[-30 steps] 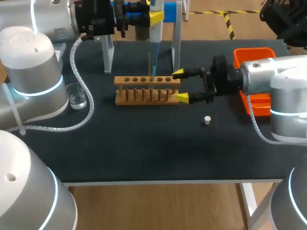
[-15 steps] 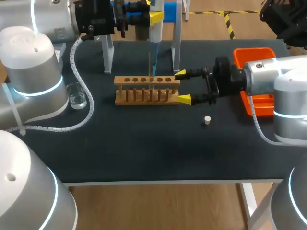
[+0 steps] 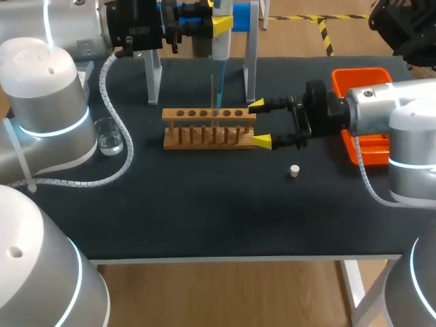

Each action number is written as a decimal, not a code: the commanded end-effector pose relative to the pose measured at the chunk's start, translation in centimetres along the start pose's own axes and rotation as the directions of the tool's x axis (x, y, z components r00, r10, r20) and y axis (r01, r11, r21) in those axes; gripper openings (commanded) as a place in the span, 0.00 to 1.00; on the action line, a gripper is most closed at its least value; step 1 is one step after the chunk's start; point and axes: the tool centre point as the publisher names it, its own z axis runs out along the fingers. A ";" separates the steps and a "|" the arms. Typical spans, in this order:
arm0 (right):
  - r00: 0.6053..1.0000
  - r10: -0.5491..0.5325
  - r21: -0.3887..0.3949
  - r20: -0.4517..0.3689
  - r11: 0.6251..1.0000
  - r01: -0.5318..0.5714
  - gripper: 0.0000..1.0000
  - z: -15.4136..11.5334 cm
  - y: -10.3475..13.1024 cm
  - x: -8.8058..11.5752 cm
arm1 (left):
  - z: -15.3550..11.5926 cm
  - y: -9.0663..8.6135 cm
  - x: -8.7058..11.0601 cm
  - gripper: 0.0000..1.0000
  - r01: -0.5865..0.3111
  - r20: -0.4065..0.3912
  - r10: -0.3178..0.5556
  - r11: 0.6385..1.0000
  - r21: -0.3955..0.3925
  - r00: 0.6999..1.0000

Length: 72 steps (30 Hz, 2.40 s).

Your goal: Invert the test tube, pick up the pipette, mount the tip to pipette, aspirate from beaker and dispense into the tube, eject the tip, return the pipette, and cap with the stopper.

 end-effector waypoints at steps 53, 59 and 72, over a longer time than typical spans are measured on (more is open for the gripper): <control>1.000 0.000 0.002 -0.001 1.000 0.000 1.00 -0.1 0.1 0.0 | -19.4 5.3 -6.0 0.00 -0.052 0.217 0.056 0.998 -0.026 0.975; 1.000 0.000 0.002 -0.001 1.000 0.000 1.00 -0.1 0.1 0.0 | -20.6 6.1 -7.0 0.00 -0.055 0.227 0.058 0.998 -0.020 0.972; 1.000 0.000 0.002 -0.001 1.000 0.000 1.00 -0.1 0.1 0.0 | -22.6 8.6 -9.3 0.00 -0.020 0.248 0.021 1.000 -0.004 0.968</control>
